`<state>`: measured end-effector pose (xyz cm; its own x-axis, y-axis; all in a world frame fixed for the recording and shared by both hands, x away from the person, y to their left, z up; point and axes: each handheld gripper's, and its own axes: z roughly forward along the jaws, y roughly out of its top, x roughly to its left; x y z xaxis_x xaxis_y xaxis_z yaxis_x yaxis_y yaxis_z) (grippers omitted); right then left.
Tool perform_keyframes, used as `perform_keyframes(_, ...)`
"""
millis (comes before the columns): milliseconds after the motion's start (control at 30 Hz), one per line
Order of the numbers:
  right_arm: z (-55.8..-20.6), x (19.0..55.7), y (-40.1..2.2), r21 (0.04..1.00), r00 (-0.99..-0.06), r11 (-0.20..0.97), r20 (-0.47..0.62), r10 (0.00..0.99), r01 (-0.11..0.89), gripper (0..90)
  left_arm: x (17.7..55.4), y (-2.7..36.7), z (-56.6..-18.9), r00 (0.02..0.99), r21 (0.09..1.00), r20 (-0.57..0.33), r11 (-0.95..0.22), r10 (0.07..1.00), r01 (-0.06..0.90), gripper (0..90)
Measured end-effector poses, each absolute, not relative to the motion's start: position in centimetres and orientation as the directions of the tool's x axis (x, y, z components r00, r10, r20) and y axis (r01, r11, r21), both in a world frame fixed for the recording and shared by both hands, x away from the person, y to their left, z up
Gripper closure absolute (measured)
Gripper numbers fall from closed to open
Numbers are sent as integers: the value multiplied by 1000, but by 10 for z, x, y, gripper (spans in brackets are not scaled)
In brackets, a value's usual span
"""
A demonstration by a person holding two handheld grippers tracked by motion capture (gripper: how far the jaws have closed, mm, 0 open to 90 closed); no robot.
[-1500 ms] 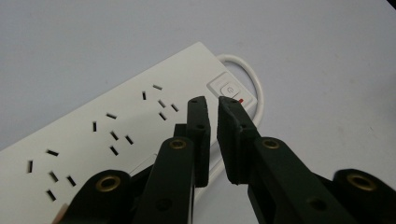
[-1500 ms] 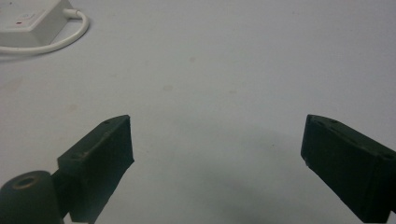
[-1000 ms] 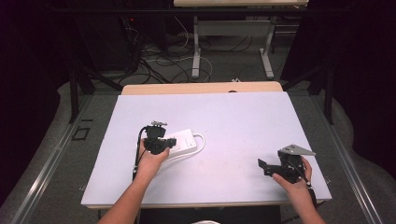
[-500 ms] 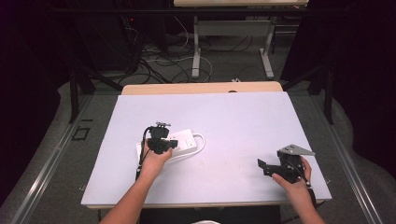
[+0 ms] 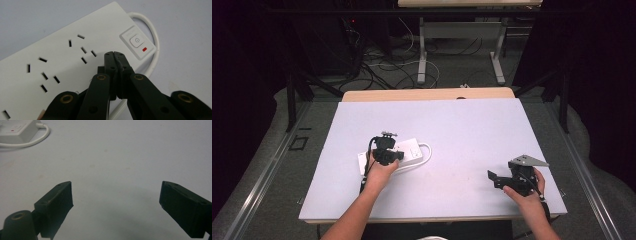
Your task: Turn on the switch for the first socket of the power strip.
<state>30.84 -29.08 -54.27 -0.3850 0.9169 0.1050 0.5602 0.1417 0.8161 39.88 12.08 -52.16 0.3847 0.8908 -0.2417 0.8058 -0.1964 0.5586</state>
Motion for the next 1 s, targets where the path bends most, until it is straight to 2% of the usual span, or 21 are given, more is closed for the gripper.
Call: perform_keyframes(1000,-543,308,-289,812,-397,154,102,912,563,121,398,119,-523,393,569,-232,-204,890,797,899)
